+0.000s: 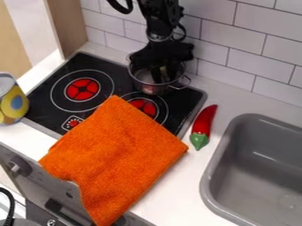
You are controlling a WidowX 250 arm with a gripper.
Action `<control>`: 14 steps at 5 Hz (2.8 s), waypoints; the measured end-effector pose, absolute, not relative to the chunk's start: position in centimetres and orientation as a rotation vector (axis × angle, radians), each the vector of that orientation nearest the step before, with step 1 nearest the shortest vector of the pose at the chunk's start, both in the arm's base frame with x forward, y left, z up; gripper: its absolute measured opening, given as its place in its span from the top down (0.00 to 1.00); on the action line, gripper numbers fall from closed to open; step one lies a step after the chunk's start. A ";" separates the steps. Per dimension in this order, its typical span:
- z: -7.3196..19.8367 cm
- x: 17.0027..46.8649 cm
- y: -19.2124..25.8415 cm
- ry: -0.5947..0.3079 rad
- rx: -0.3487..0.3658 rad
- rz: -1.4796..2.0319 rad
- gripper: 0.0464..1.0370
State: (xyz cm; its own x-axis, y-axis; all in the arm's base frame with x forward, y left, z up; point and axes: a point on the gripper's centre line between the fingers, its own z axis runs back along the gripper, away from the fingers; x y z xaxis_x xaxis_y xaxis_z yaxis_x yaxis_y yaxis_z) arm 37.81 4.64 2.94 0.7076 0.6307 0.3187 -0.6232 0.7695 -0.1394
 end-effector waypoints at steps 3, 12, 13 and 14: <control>8.2 37.2 5.8 -0.456 -0.144 0.760 0.79; 3.7 21.3 -3.9 -0.172 -0.077 -0.085 0.79; 3.0 21.2 -5.3 -0.137 -0.095 -0.086 0.79; 2.5 20.9 -6.3 -0.144 -0.110 -0.178 0.79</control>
State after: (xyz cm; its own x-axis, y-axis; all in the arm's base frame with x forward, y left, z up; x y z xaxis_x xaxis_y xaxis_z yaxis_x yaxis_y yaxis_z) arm 20.93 -6.25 2.54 0.9739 -0.1682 0.1521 0.1840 0.9782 -0.0965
